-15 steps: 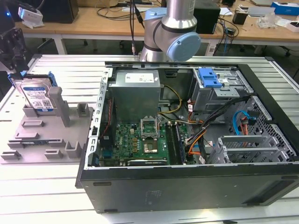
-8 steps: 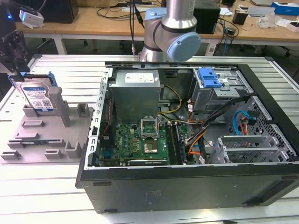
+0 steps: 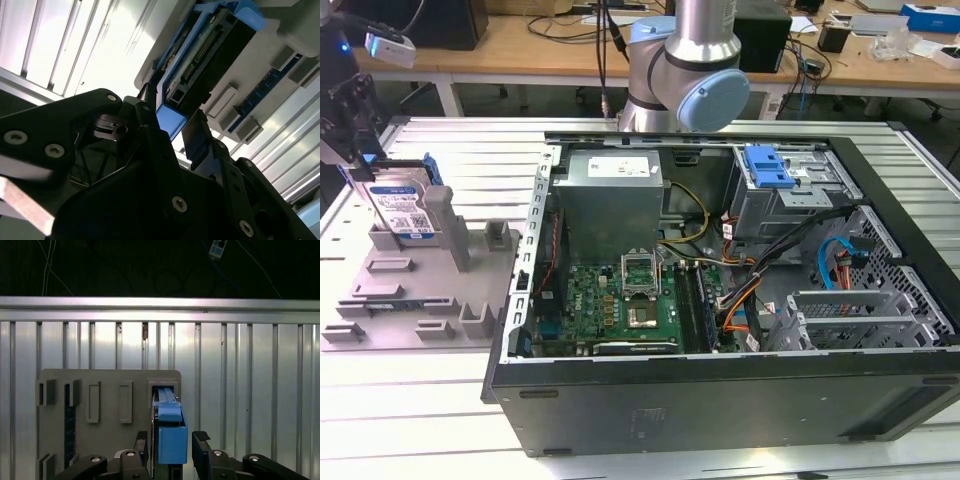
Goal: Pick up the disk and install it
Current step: 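Pick up the disk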
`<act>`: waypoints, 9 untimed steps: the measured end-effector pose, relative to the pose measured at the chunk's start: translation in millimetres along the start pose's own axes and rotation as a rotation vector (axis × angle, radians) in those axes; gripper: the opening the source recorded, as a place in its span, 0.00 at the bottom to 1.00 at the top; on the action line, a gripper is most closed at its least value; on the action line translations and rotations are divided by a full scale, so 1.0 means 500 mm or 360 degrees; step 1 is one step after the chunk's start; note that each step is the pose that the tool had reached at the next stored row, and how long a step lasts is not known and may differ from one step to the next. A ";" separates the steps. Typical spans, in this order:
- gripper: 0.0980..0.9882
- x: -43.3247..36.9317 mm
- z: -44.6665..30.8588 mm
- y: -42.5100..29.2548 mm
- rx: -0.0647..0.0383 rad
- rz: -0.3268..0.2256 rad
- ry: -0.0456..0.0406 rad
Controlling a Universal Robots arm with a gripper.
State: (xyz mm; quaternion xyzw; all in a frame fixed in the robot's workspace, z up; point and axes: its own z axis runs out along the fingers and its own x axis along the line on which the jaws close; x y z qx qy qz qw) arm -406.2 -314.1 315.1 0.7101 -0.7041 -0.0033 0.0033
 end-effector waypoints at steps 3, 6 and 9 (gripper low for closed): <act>0.43 0.000 0.006 0.000 0.0000 0.0000 0.0000; 0.43 0.000 0.011 0.000 0.0000 0.0000 0.0000; 0.43 0.000 0.015 0.000 0.0000 0.0000 0.0000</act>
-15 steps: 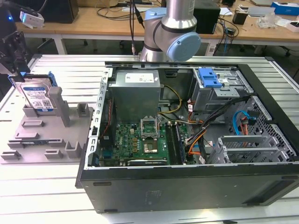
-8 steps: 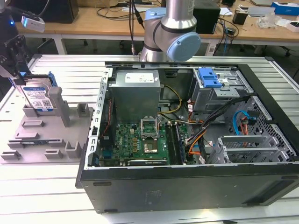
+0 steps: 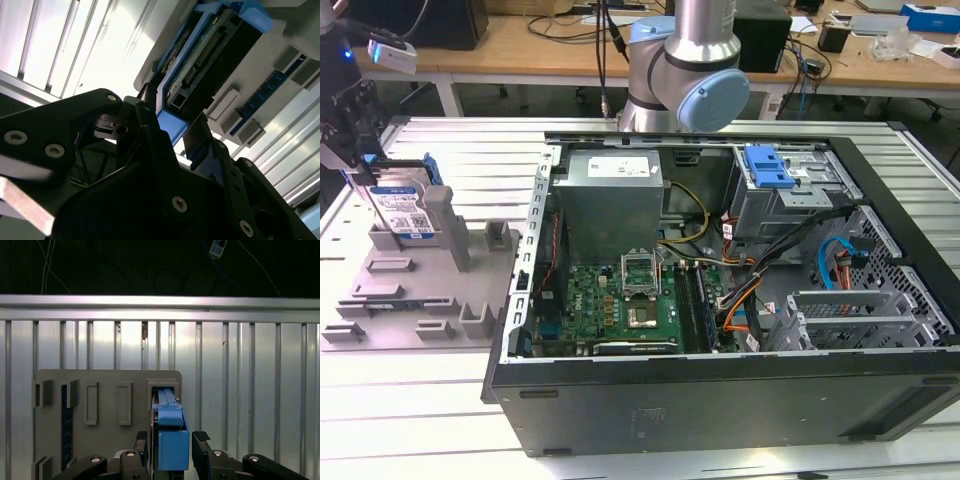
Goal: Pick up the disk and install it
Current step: 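Pick up the disk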
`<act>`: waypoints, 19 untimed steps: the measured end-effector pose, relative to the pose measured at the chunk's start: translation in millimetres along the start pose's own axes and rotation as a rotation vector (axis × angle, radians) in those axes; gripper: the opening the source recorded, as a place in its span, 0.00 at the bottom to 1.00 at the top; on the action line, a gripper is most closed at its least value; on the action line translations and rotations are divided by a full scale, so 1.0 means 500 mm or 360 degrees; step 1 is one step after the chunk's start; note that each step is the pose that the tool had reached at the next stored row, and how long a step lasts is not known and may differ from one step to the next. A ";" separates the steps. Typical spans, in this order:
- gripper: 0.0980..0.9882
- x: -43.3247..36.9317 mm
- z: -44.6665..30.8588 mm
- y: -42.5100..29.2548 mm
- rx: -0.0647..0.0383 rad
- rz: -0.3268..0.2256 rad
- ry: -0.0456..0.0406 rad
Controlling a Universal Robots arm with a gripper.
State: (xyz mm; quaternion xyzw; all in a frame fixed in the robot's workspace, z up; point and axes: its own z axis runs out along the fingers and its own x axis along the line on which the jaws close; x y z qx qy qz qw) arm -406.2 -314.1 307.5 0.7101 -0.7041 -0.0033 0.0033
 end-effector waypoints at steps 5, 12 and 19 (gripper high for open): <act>0.41 0.000 0.009 0.000 0.0000 0.0000 0.0000; 0.33 0.000 0.018 0.000 -0.0001 0.0000 0.0000; 0.33 0.000 0.018 0.003 0.0000 0.0000 0.0000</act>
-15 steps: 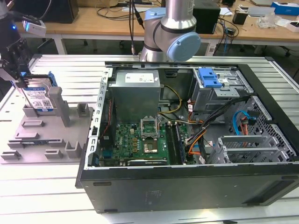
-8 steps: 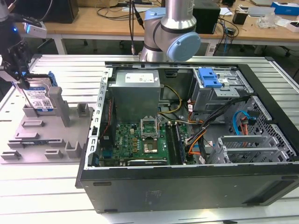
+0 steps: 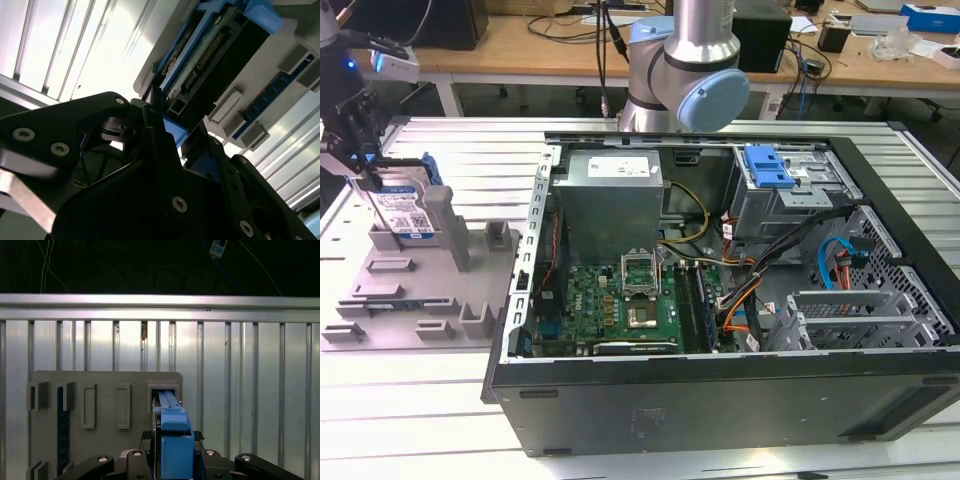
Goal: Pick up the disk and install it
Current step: 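Pick up the disk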
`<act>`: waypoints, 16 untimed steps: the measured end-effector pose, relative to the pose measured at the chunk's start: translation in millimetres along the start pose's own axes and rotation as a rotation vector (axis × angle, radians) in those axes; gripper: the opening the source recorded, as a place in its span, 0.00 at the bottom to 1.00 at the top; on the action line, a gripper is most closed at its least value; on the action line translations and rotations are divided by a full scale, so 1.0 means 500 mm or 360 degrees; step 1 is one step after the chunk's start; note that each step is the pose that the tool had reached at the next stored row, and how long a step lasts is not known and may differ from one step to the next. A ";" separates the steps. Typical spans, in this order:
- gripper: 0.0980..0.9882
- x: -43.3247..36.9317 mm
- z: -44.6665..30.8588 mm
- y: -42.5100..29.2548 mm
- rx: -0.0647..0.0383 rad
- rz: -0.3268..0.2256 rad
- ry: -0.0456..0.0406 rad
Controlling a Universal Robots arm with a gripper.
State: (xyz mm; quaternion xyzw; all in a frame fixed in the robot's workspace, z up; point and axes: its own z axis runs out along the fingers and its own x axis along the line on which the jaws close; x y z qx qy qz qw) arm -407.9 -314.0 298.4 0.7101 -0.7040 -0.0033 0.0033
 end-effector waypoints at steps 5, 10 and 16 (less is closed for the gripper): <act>0.32 0.000 0.000 0.000 0.0000 0.0000 0.0000; 0.30 0.000 0.000 0.000 0.0000 0.0000 0.0000; 0.30 0.000 0.000 0.000 0.0000 0.0000 0.0000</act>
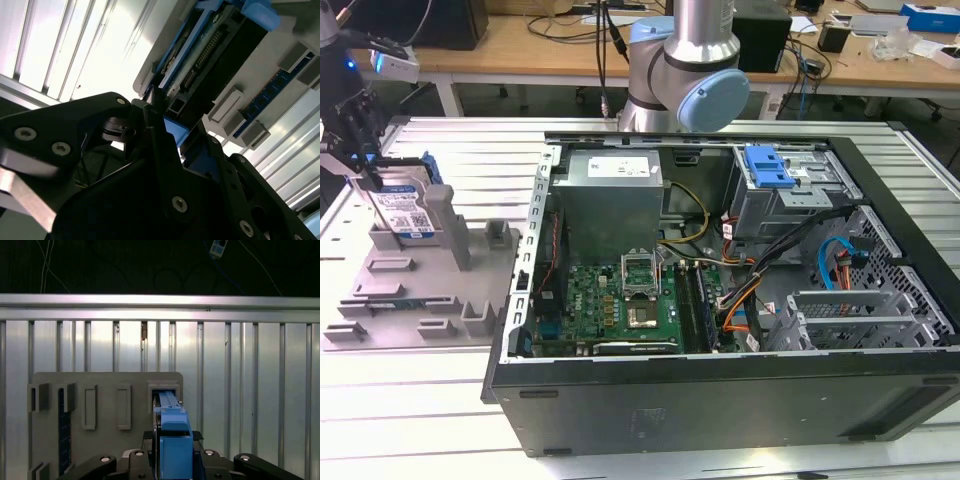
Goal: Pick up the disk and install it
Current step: 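Pick up the disk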
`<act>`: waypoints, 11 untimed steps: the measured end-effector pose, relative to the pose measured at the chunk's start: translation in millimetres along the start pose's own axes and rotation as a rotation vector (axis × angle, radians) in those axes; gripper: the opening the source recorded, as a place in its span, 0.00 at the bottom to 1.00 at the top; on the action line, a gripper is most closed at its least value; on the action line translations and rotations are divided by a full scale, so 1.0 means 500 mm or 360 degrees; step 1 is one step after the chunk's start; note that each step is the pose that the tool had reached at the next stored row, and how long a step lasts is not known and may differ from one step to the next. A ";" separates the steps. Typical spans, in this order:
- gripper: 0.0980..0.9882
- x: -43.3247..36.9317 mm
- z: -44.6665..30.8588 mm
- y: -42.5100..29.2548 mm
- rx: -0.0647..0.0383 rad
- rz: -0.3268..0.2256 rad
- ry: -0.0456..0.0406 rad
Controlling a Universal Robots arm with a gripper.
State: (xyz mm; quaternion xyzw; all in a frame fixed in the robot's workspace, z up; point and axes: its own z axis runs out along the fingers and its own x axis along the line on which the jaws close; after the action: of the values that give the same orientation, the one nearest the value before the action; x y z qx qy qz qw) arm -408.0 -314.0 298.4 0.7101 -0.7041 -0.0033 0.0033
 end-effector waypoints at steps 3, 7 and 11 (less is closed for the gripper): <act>0.30 0.000 -0.007 0.000 0.0000 0.0001 -0.0004; 0.30 0.000 -0.018 0.000 0.0000 0.0002 -0.0013; 0.30 0.000 -0.035 0.000 0.0000 0.0004 -0.0025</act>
State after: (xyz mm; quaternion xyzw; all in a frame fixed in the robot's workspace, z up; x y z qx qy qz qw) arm -408.0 -314.0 315.9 0.7092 -0.7050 -0.0089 -0.0023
